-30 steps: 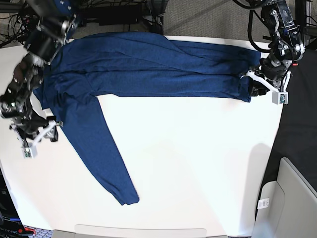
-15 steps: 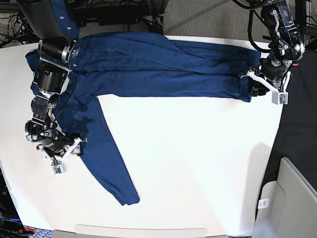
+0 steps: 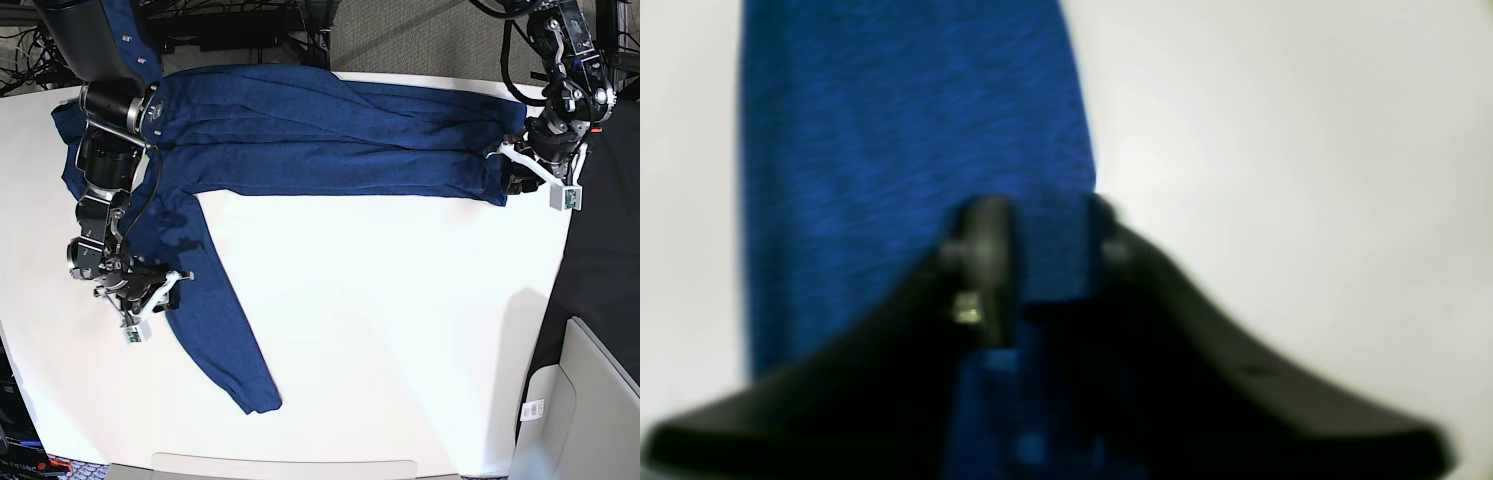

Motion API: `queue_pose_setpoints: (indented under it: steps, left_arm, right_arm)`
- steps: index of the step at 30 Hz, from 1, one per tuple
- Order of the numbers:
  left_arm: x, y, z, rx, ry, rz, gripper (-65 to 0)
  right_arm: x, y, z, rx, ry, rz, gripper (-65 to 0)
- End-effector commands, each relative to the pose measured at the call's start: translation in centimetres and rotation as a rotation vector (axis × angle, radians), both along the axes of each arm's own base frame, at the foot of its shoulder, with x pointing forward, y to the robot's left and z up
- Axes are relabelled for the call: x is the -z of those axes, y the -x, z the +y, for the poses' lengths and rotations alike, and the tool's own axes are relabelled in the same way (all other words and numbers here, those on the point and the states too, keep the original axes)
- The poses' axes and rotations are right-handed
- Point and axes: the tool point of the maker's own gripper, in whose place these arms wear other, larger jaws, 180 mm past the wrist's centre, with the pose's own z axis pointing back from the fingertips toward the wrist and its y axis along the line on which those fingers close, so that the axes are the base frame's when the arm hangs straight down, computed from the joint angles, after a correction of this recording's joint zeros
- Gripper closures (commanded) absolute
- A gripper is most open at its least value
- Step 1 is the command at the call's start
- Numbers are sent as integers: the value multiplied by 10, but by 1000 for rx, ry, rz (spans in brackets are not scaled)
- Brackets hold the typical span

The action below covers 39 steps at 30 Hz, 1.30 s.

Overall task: Fold the T-shirt properly
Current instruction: 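Drag the hanging sleeve with the right gripper across the folded body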

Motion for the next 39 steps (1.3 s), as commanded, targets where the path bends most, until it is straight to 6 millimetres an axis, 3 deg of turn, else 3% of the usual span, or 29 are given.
queue_pose_setpoints:
  steps: [1,4,7,11,17,23,27,31,34,39]
  left_arm:
    - [-13,-8,2,9,-14,-45,-190]
    - [-13,-7,2,9,-14,-44,-190]
    - [-13,-7,4,5,-15,-45,-190]
    - [-13,-7,4,5,-15,-45,-190]
    - [-13,-7,3,7,-14,-44,-190]
    - [-12,-7,2,10,-13,-43,-189]
    - [-12,-7,3,6,-13,-42,-189]
    - [-11,-7,2,7,-12,-41,-189]
    - [-11,-7,2,9,-12,-41,-189]
    - [-11,-7,2,7,-12,-41,-189]
  right_arm:
    - [1,1,5,-24,14,36,-2]
    - [1,2,17,-36,9,41,-8]
    - [-8,6,15,-33,54,33,-4]
    - [-35,17,20,-20,97,-9,-4]
    - [-75,54,29,6,120,-37,-4]
    - [-98,96,42,5,101,-61,-4]
    - [-106,128,71,-23,47,-69,-4]
    - [-98,156,107,-144,61,-44,-4]
    - [-89,172,134,-226,34,-17,-4]
    - [-86,187,159,-299,-41,-2,-4]
